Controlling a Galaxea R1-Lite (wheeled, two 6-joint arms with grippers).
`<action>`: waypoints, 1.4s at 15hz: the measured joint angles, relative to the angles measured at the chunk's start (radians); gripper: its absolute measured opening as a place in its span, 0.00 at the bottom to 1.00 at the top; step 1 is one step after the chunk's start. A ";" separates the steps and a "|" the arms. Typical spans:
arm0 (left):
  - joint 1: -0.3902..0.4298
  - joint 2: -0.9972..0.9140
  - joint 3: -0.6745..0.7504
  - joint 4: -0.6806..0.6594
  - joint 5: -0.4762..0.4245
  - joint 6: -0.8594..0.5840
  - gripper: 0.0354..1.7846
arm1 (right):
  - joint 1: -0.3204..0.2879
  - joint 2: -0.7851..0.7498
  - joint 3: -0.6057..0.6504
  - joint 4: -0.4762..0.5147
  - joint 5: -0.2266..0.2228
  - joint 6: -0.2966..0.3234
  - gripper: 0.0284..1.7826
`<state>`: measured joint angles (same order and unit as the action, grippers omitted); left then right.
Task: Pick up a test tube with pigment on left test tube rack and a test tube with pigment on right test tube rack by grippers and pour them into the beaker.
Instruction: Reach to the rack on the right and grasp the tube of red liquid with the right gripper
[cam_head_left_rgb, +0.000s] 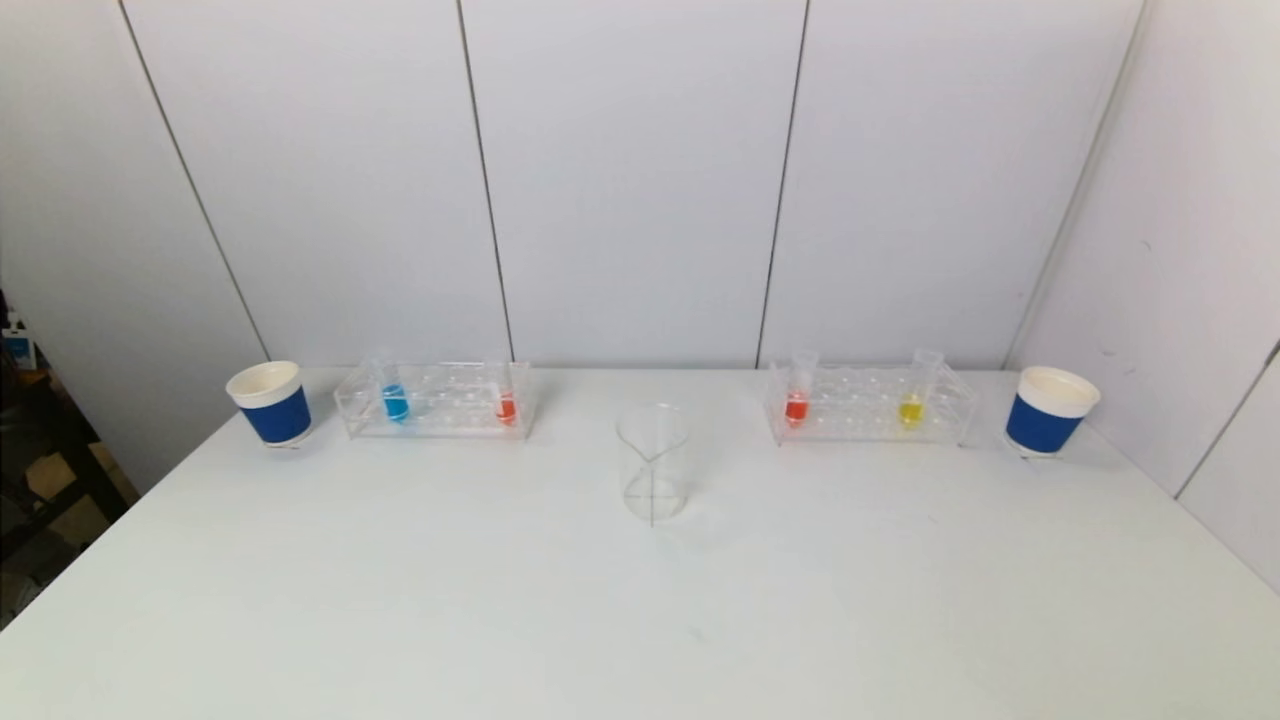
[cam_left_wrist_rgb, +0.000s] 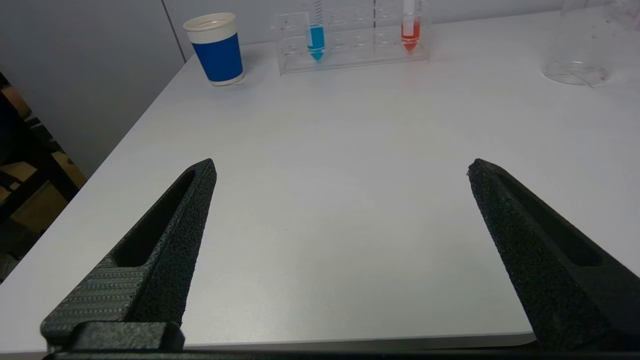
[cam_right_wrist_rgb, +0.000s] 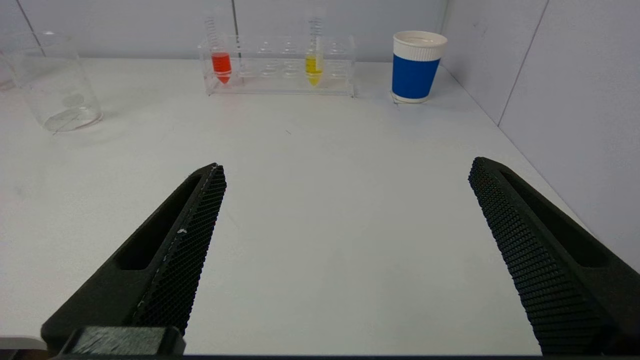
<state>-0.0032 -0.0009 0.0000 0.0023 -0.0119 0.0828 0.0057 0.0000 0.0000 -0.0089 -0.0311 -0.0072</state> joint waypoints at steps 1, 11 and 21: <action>0.000 0.000 0.000 0.000 0.000 0.000 0.99 | 0.000 0.000 0.000 0.000 -0.001 0.000 0.99; 0.000 0.000 0.000 0.000 0.000 0.000 0.99 | 0.000 0.000 0.000 0.000 0.000 0.003 0.99; 0.000 0.000 0.000 0.000 0.000 0.000 0.99 | 0.000 0.000 0.000 0.000 0.000 0.004 0.99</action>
<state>-0.0036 -0.0009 0.0000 0.0019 -0.0123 0.0832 0.0057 0.0000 0.0000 -0.0089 -0.0311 -0.0036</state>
